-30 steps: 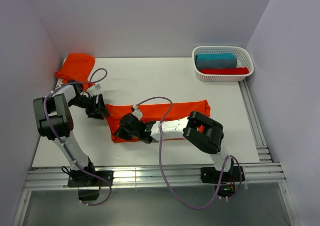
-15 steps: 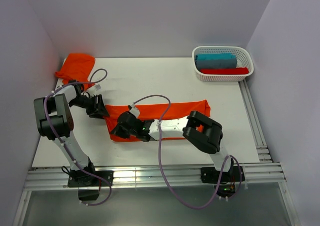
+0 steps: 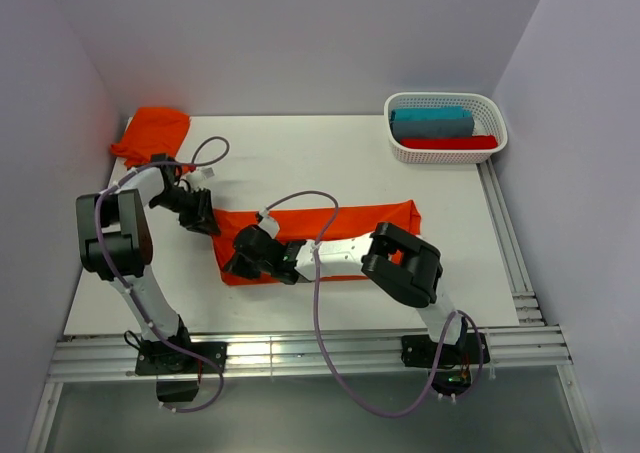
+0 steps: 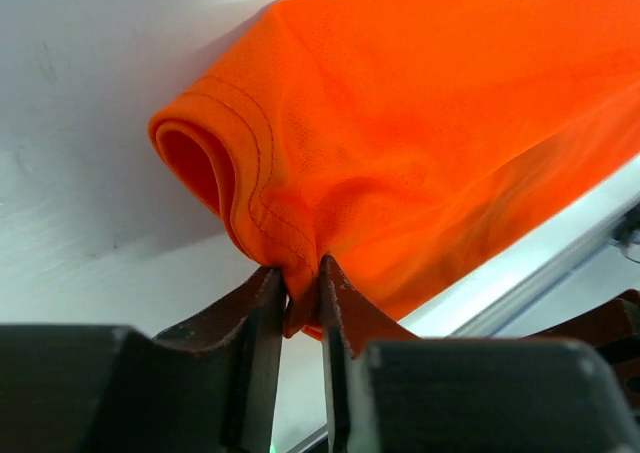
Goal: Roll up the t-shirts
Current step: Roll the tshirt
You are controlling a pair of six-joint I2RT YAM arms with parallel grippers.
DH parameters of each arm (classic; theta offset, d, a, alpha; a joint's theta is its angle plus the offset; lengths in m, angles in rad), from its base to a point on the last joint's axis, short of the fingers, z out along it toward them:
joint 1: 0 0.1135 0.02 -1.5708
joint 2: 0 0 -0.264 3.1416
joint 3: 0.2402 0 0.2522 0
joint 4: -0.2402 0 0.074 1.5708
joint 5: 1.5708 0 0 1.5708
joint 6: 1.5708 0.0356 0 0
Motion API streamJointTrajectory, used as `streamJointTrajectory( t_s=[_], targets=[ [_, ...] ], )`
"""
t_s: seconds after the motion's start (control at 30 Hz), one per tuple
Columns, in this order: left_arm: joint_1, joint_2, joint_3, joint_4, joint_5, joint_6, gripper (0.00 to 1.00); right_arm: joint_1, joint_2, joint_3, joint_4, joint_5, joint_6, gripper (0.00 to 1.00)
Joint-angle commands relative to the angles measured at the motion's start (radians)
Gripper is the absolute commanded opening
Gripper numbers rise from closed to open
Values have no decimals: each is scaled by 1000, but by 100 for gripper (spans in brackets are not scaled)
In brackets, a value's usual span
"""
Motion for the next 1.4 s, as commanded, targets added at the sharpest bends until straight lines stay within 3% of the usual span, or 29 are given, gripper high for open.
streamJointTrajectory(
  t_s=[0.0, 0.47, 1.23, 1.37],
  targets=[
    [-34, -73, 58, -13, -89, 20, 24, -2, 2, 39, -12, 19, -11, 0],
    [-250, -79, 84, -15, -464, 40, 20, -2, -28, -56, 36, 66, 38, 0],
    [-486, -28, 67, 40, -673, -38, 31, 27, -64, -173, 107, 146, 124, 0],
    [-506, -24, 57, 48, -691, -37, 32, 41, -81, -159, 84, 177, 113, 11]
  ],
)
